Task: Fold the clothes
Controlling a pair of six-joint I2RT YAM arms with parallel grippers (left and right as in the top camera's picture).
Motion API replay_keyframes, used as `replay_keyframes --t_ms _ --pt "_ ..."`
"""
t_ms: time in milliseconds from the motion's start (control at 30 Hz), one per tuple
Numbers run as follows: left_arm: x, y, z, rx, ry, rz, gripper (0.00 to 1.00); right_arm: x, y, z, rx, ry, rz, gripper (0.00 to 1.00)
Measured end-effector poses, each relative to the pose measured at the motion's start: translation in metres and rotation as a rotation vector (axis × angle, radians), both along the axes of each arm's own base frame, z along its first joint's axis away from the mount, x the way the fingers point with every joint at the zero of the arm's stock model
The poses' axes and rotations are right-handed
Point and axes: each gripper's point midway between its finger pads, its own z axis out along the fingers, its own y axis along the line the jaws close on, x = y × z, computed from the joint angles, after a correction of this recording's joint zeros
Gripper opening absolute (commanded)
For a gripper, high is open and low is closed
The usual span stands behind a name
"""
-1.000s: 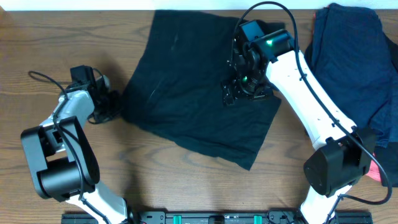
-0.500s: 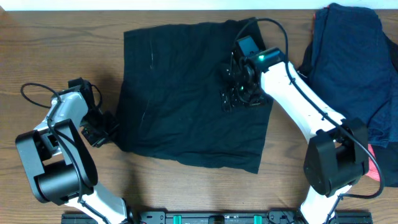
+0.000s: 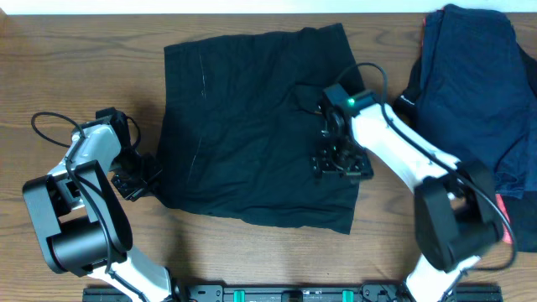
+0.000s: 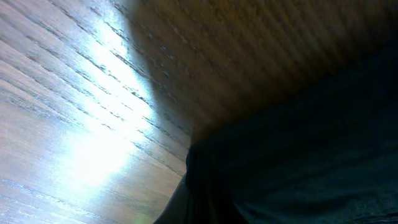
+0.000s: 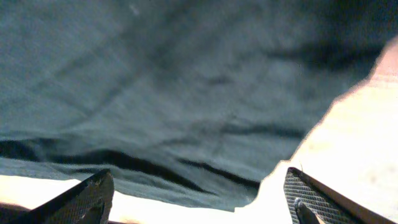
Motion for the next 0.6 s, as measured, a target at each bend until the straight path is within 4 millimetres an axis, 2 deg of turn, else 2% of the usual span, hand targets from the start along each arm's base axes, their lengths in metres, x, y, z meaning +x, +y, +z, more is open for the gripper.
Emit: replay_keyframes --t_ms 100,200,400,600 --pt "0.000 0.000 0.000 0.000 -0.001 -0.002 0.06 -0.011 -0.010 0.006 -0.004 -0.056 -0.015 0.86" --pt "0.000 0.001 0.000 0.001 -0.004 -0.015 0.06 -0.020 -0.017 0.006 0.012 -0.125 -0.009 0.79" --pt "0.001 0.001 -0.001 -0.005 -0.017 -0.070 0.06 -0.049 -0.025 -0.030 0.036 -0.109 0.028 0.58" --pt "0.004 0.002 0.000 -0.002 -0.044 -0.115 0.06 -0.069 -0.009 -0.042 0.075 -0.085 0.097 0.56"
